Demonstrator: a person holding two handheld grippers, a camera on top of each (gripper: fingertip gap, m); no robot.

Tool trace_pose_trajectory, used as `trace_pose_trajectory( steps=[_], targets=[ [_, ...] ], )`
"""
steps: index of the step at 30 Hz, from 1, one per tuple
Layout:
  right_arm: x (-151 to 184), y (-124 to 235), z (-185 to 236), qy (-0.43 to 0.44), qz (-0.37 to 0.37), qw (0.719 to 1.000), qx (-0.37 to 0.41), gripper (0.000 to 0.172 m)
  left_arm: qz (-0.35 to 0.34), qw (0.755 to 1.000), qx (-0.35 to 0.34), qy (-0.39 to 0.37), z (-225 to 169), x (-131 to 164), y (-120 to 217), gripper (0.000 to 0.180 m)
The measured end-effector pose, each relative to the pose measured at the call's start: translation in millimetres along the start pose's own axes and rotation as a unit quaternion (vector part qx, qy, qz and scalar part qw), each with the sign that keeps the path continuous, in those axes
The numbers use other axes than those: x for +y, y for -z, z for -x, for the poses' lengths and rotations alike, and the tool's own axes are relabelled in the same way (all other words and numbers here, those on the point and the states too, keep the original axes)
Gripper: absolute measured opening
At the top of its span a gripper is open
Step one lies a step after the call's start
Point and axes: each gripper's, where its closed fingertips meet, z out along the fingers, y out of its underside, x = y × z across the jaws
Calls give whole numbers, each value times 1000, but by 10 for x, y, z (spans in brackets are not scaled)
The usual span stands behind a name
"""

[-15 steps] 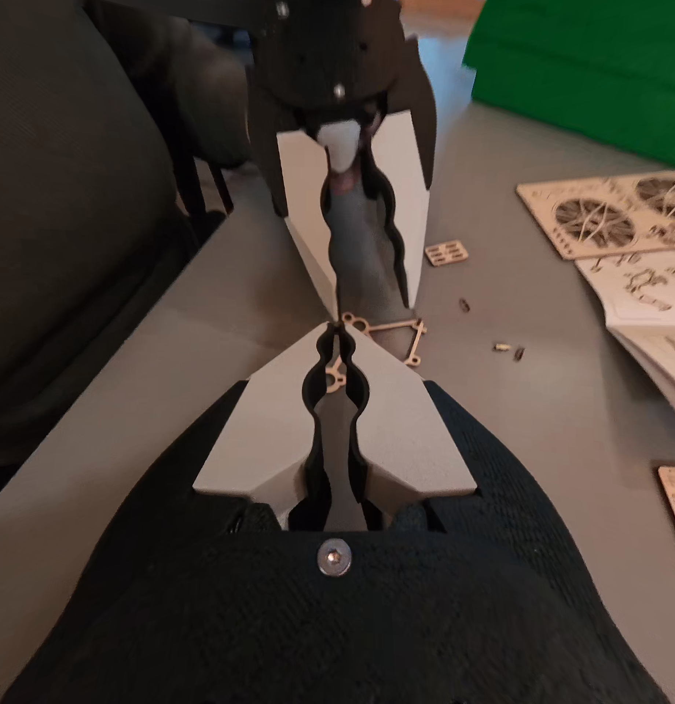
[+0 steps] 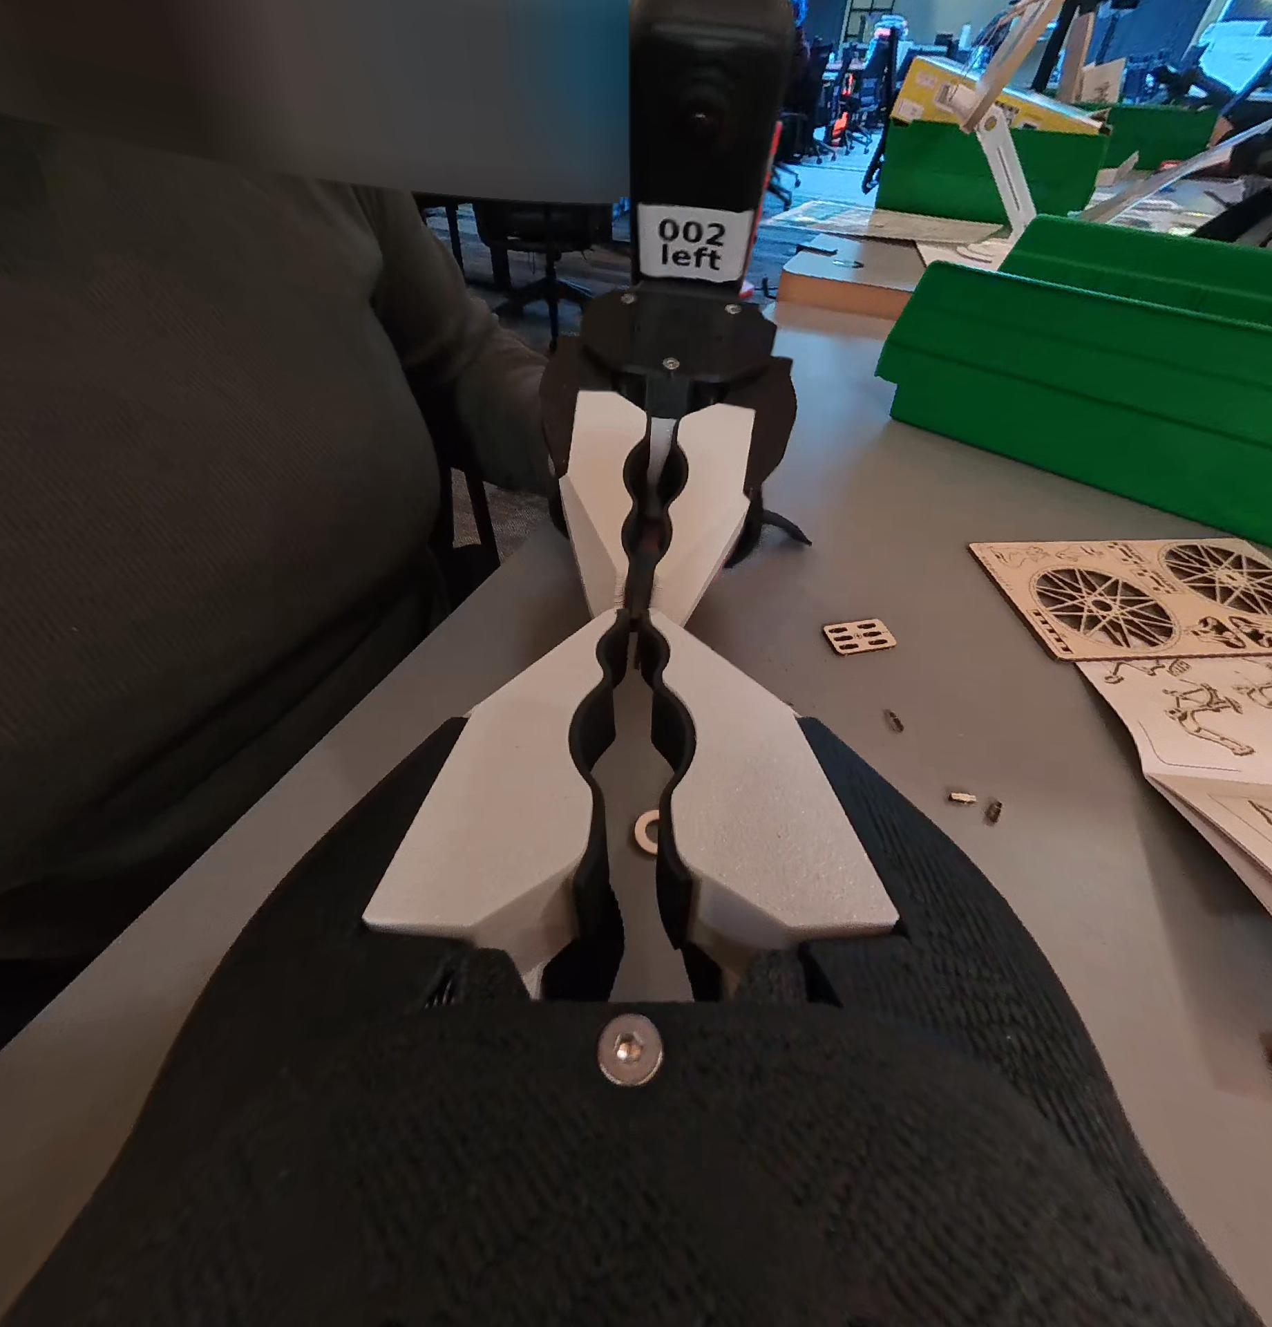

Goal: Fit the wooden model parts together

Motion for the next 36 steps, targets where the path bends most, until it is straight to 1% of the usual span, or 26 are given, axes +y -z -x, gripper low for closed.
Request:
trace_pose_trajectory(
  steps=[4,9,13,18,21,25,27,31,34,36],
  targets=[
    [-37,-24,0,-13,-18,1000,-5,1,-12,999,-14,-34,-2,-34,12,0],
    [-108,-24,12,-11,-42,999,-9,1,-35,998,-14,-49,-22,-106,40,0],
    [-138,-24,26,5,-45,999,-4,1,-48,998,-6,-41,-43,-137,46,0],
    [-95,7,17,11,-18,1000,6,0,-38,999,-7,-10,-20,-101,16,0],
    [19,6,-13,1,16,1000,3,0,2,1000,2,15,2,19,-26,0],
    [430,53,-112,-26,127,991,18,0,89,995,-4,36,96,300,-74,18],
    [584,68,-133,-41,162,986,16,0,119,992,-1,40,126,390,-85,23],
    [714,70,-165,-54,183,982,15,0,190,981,33,25,139,549,-93,20],
    [748,42,-170,-59,188,980,12,1,234,970,62,-10,143,631,-134,17],
    [762,36,-168,-60,190,980,12,1,260,963,66,-40,176,682,-146,15]
  ],
)
